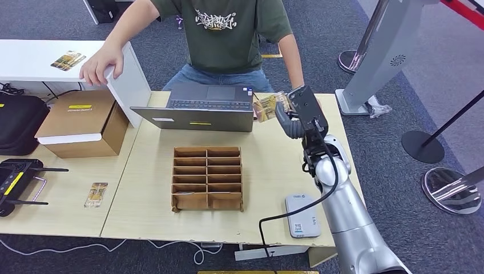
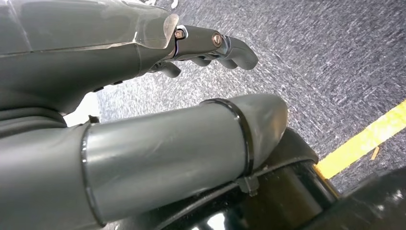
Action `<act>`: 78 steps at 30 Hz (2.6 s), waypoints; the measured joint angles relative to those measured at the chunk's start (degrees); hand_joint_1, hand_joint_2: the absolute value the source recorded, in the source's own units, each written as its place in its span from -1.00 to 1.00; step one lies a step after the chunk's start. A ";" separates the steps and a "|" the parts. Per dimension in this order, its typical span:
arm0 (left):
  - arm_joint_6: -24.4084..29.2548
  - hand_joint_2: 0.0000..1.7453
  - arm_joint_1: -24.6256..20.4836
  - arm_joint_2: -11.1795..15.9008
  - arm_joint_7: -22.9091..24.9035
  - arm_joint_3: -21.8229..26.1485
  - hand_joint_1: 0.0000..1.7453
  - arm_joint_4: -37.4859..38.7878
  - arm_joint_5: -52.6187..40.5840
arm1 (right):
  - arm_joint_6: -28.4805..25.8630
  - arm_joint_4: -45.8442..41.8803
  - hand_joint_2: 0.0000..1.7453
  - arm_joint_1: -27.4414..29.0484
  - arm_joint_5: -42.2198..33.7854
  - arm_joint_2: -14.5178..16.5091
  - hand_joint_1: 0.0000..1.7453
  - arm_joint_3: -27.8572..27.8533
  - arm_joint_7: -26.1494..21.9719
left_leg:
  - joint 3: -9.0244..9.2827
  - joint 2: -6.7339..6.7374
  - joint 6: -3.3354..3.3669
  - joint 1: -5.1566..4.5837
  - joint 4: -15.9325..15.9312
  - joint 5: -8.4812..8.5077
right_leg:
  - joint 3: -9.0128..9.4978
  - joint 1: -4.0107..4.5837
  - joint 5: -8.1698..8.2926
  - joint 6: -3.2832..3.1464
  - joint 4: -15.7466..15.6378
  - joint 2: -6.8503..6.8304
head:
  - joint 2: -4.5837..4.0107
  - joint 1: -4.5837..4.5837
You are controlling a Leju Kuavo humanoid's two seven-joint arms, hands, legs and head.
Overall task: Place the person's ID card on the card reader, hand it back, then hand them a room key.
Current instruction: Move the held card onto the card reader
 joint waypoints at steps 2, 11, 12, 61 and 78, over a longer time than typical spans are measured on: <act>0.16 -1.00 0.05 0.00 -0.25 0.23 -1.00 0.00 0.75 | -0.26 0.15 1.00 0.46 0.28 -0.61 1.00 -0.52 -0.59 | 0.00 0.00 0.00 0.00 0.00 0.00 | 0.00 0.00 0.00 0.00 0.00 0.00 | 0.00 0.00; 0.78 -1.00 0.33 0.00 -0.69 2.30 -1.00 0.07 2.99 | -1.21 0.33 1.00 3.17 1.92 -2.76 1.00 -3.85 -2.96 | -0.01 0.00 0.01 -0.01 0.00 -0.01 | 0.00 0.00 0.00 0.00 -0.01 0.00 | 0.00 -0.02; 0.81 -1.00 0.34 0.00 -0.71 2.48 -1.00 0.09 3.04 | -1.22 0.30 1.00 3.43 1.96 -2.94 1.00 -4.14 -3.03 | 0.00 0.00 0.01 -0.01 0.00 -0.01 | 0.00 0.00 0.00 0.00 -0.01 0.01 | 0.00 -0.02; 0.87 -1.00 0.67 -0.78 -0.07 5.75 -1.00 0.17 5.51 | -5.99 -15.79 1.00 35.06 4.34 -2.25 1.00 -21.18 -1.44 | -0.05 -0.07 0.06 -0.02 0.00 -0.08 | 0.01 -0.02 -0.04 0.02 -0.04 -0.10 | 0.00 -0.02; 0.88 -1.00 0.70 -1.07 -0.19 6.89 -1.00 0.17 6.45 | -4.84 -17.11 1.00 38.30 5.91 1.98 1.00 -21.45 1.08 | -0.05 -0.05 0.06 -0.02 -0.01 -0.08 | 0.01 -0.01 -0.05 0.01 -0.04 -0.09 | 0.00 -0.02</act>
